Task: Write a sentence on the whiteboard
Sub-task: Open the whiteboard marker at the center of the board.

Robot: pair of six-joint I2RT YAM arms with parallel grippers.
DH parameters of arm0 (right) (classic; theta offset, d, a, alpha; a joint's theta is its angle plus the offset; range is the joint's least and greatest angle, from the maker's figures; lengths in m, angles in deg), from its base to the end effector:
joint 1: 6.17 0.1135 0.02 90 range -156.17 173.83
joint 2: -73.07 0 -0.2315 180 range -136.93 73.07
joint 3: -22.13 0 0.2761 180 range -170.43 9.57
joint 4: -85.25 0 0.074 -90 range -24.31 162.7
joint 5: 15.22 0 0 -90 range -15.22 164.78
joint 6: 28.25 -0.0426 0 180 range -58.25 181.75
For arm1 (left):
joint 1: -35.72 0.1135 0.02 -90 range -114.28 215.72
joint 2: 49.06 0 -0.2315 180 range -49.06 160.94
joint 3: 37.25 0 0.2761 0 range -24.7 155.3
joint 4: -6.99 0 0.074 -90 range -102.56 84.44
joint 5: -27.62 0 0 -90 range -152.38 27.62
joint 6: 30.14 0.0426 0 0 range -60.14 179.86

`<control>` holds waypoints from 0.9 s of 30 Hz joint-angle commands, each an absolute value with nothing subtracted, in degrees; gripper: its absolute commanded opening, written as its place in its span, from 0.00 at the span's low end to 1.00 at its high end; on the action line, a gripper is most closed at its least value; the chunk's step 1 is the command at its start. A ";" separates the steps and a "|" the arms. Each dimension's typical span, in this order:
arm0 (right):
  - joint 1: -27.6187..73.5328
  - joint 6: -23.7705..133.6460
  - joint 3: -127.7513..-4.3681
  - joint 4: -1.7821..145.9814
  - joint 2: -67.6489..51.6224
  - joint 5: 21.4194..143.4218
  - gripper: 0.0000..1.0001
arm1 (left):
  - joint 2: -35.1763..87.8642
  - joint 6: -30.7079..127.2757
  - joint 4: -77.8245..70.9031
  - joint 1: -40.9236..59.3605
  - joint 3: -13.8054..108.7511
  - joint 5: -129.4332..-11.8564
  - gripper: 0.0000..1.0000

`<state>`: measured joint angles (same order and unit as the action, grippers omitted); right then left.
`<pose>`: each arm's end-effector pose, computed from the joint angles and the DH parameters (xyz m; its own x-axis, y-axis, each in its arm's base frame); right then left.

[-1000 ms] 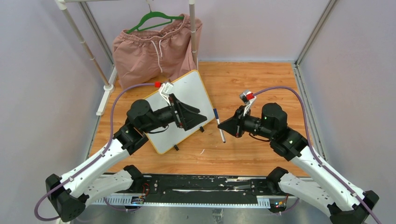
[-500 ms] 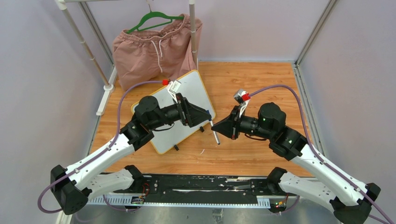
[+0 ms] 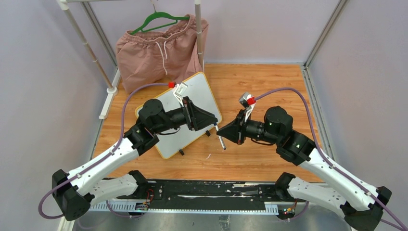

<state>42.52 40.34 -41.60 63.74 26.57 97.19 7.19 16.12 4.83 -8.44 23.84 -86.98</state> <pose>0.1445 0.1891 0.3547 -0.3910 0.0663 -0.9180 -0.8622 0.3228 0.3905 0.1879 -0.2072 0.3346 -0.6200 -0.2742 -0.7352 0.6964 0.2394 -0.6766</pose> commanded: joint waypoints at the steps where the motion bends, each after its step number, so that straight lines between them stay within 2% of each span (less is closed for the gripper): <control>1: 43.56 41.33 -43.59 64.58 26.60 95.92 0.00 | 7.27 16.27 7.00 -9.28 24.97 -88.98 0.44; 7: 44.00 41.62 -43.76 64.54 26.37 95.44 0.00 | 6.92 16.42 7.03 -9.45 24.45 -90.05 0.43; 12: 44.49 41.87 -43.96 64.18 26.30 94.93 0.00 | 6.32 16.79 7.05 -9.63 24.09 -90.73 0.34; 17: 44.85 42.00 -44.24 63.95 26.20 94.56 0.00 | 5.73 16.97 6.96 -9.70 23.49 -91.01 0.30; 19: 45.04 42.06 -44.41 63.87 26.19 94.48 0.00 | 5.71 16.98 6.96 -9.72 23.30 -91.27 0.24; 23: 45.44 42.31 -44.54 63.67 26.15 94.74 0.00 | 5.57 16.98 7.25 -9.77 23.21 -91.54 0.00; 24: 45.44 42.36 -44.50 63.70 26.33 95.01 0.00 | 5.38 16.97 7.29 -9.73 23.13 -91.19 0.00; 25: 45.42 42.37 -44.44 63.69 26.63 94.96 0.05 | 5.08 16.97 7.35 -9.72 23.01 -90.57 0.00; 27: 45.42 42.13 -44.02 63.93 27.52 94.82 0.29 | 4.07 16.97 7.40 -9.72 22.65 -88.53 0.00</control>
